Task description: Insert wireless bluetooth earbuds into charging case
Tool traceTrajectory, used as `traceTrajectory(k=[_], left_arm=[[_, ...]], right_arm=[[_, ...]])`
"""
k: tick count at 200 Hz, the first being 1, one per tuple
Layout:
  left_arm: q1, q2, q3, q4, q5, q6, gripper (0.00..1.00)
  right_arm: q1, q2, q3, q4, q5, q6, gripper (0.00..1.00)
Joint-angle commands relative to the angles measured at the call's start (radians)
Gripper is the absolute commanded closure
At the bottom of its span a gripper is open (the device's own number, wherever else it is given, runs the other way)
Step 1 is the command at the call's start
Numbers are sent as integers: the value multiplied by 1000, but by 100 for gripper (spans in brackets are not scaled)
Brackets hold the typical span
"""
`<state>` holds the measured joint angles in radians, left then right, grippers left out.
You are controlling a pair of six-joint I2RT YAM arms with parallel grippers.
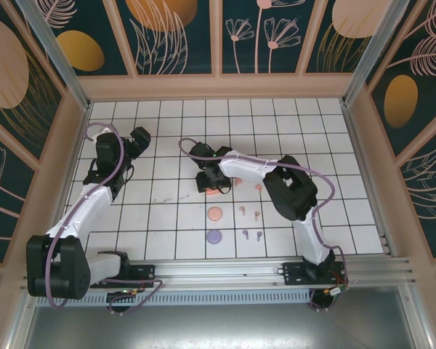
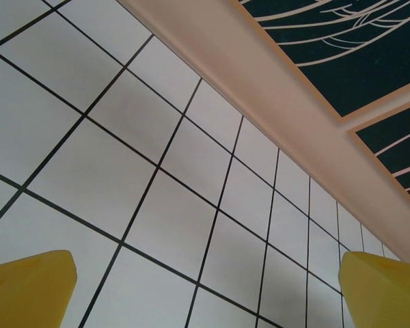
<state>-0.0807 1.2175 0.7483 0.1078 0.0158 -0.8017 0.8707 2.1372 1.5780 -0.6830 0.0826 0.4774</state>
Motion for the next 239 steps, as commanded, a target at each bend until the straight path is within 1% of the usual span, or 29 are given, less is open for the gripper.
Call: traceTrajectory(k=[1, 21, 47, 70, 95, 145, 189, 213, 239], left_arm=[[-4, 4, 4, -4, -16, 14, 1], [-3, 4, 3, -5, -17, 16, 1], [-4, 2, 2, -6, -13, -7, 1], [-4, -17, -9, -13, -30, -74, 1], [-4, -40, -27, -9, -42, -120, 1], [-4, -37, -42, 0, -54, -118, 1], [-4, -16, -59, 39, -20, -163, 1], [-5, 0, -49, 42, 0, -143, 1], [-4, 16, -62, 121, 34, -97, 2]], right_arm=[[16, 38, 23, -58, 31, 24, 30], [17, 40, 17, -53, 25, 33, 32], [18, 34, 8, -41, 2, 43, 42], [17, 16, 7, -25, -22, 60, 49], [14, -9, 15, -9, -34, 79, 49], [1, -46, 32, 12, -27, 99, 50], [-19, -70, 31, 37, -25, 107, 51], [-39, -82, 24, 70, -28, 114, 51], [-80, -89, 24, 114, -51, 125, 51]])
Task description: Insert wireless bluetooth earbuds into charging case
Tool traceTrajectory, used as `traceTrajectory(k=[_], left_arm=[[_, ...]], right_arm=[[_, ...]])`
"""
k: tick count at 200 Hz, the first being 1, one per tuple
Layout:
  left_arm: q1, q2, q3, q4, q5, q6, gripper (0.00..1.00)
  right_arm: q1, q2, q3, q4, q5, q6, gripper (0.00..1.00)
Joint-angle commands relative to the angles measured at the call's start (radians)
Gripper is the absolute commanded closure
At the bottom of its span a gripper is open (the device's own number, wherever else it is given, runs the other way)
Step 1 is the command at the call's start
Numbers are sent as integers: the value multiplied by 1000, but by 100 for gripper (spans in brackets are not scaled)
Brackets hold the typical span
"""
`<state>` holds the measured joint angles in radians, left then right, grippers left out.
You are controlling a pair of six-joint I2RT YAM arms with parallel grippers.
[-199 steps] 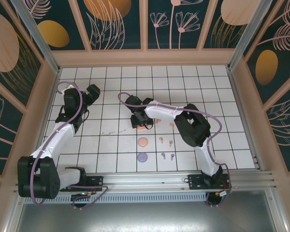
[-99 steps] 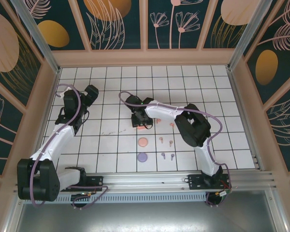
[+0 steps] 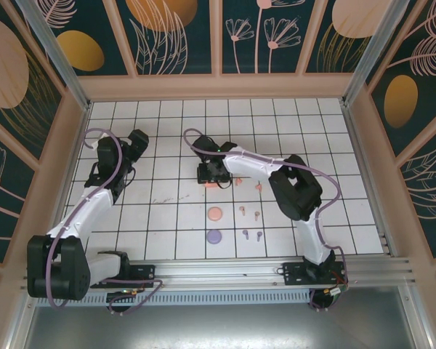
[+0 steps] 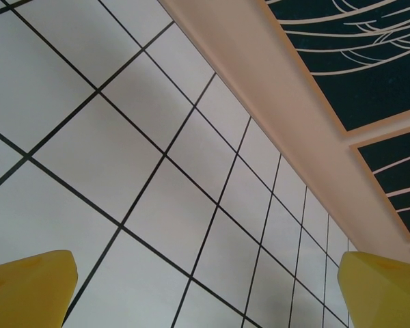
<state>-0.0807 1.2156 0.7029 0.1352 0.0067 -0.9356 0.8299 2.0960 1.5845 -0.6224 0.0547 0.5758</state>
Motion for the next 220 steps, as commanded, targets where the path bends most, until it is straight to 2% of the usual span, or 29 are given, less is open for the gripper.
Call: traceTrajectory(k=[1, 29, 105, 220], left_arm=[[-4, 20, -18, 99, 46, 40, 2], [-5, 35, -66, 232, 99, 60, 3], [-24, 111, -192, 626, 241, 21, 3], [-129, 286, -253, 1059, 346, -6, 3]], right_arm=[[-42, -49, 18, 57, -24, 27, 51], [-99, -47, 36, 101, -35, 35, 51], [-258, -26, 97, 211, -170, 125, 52], [-343, 27, 195, 261, -241, 254, 52]])
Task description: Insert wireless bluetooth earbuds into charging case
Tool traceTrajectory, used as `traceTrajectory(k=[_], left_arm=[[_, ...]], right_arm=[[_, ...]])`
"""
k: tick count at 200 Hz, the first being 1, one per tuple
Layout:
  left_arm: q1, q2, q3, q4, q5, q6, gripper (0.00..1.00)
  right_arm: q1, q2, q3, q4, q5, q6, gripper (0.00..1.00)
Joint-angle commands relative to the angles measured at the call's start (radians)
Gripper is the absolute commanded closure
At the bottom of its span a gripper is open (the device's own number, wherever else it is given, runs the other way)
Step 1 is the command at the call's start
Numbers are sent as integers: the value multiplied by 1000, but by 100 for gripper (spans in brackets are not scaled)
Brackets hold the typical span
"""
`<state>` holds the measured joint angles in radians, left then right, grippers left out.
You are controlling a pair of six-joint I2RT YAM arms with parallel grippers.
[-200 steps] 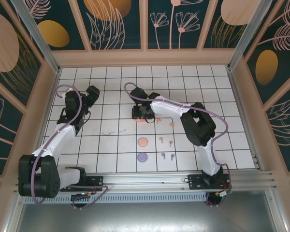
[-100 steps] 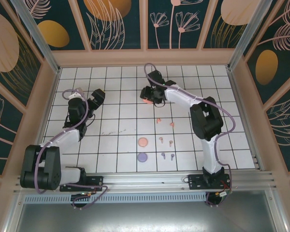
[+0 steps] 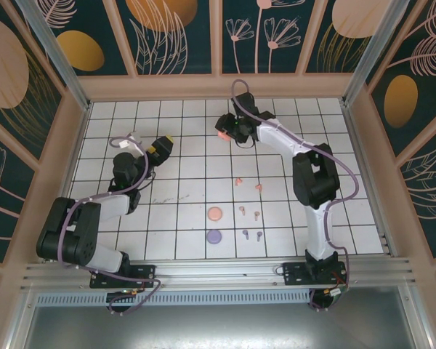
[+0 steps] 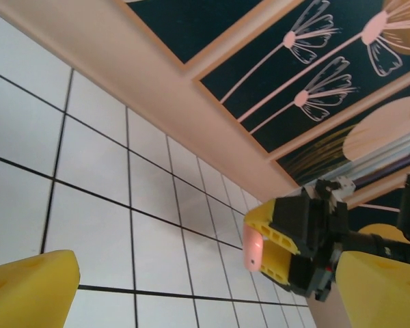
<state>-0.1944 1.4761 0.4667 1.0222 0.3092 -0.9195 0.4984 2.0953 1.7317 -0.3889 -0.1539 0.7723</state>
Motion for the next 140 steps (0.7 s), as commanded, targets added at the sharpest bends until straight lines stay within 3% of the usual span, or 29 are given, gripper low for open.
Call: traceTrajectory(k=[1, 86, 140], left_arm=[[-16, 27, -18, 175, 45, -24, 3], [-103, 201, 62, 361, 140, -44, 6], [-105, 418, 178, 635, 330, -227, 10]], right_arm=[[-12, 29, 49, 28, -33, 59, 52], [-20, 29, 61, 77, -77, 202, 52], [-8, -7, -6, 128, -89, 271, 53]])
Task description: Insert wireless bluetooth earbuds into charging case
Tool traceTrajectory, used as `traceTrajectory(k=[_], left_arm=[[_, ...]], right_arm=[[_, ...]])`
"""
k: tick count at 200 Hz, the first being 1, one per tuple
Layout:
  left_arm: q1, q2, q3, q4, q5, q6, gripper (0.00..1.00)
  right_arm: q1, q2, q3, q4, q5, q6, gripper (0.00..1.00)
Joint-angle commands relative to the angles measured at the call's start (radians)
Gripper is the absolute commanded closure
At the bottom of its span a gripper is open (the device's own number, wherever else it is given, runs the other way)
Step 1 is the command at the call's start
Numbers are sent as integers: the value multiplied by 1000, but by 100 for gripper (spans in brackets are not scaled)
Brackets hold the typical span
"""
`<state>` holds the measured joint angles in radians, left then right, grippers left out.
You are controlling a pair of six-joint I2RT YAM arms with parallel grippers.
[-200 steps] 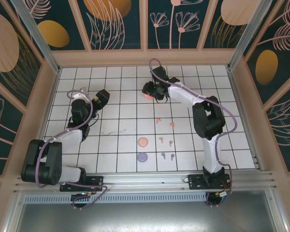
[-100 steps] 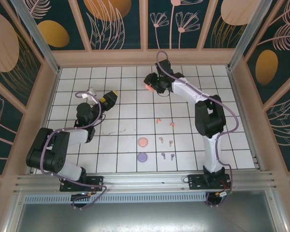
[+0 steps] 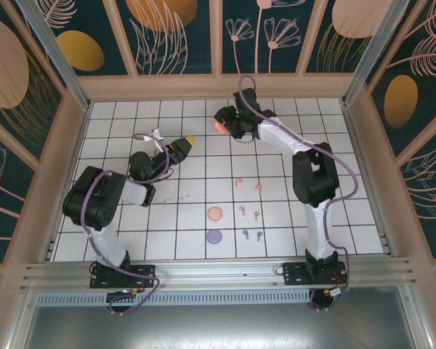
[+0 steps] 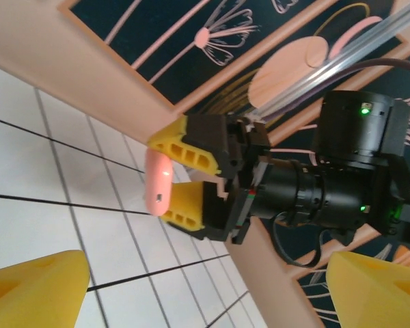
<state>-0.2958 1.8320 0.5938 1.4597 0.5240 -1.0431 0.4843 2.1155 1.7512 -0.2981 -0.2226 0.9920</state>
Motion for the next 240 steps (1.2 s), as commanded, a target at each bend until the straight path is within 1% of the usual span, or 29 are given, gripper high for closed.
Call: traceTrajectory(k=[1, 14, 41, 62, 75, 84, 92, 105, 140, 192, 240], left_arm=[[-4, 65, 53, 200, 117, -106, 10], [-4, 91, 67, 225, 132, -122, 11], [-7, 113, 76, 206, 132, -101, 15], [-7, 134, 87, 203, 128, -92, 22], [-6, 146, 95, 199, 126, -85, 28], [-8, 153, 101, 194, 121, -80, 30], [-9, 156, 105, 185, 113, -69, 31], [-10, 157, 110, 167, 103, -46, 36], [-17, 148, 115, 106, 67, 17, 39], [-21, 134, 106, 14, -3, 106, 43], [-23, 144, 112, -6, -18, 122, 44]], right_arm=[[6, -28, -26, 37, -19, 52, 53], [10, -32, -32, 40, -14, 64, 52], [26, -34, -30, 41, -8, 87, 53], [45, -36, -24, 37, 4, 102, 53], [57, -38, -18, 35, 9, 109, 53], [57, -40, -15, 33, 15, 114, 53], [83, -41, -12, 31, 17, 118, 53], [96, -44, -6, 29, 24, 124, 53], [124, -45, 23, 7, 44, 126, 53], [139, -49, 33, -4, 52, 125, 53], [140, -56, 29, -1, 54, 123, 53]])
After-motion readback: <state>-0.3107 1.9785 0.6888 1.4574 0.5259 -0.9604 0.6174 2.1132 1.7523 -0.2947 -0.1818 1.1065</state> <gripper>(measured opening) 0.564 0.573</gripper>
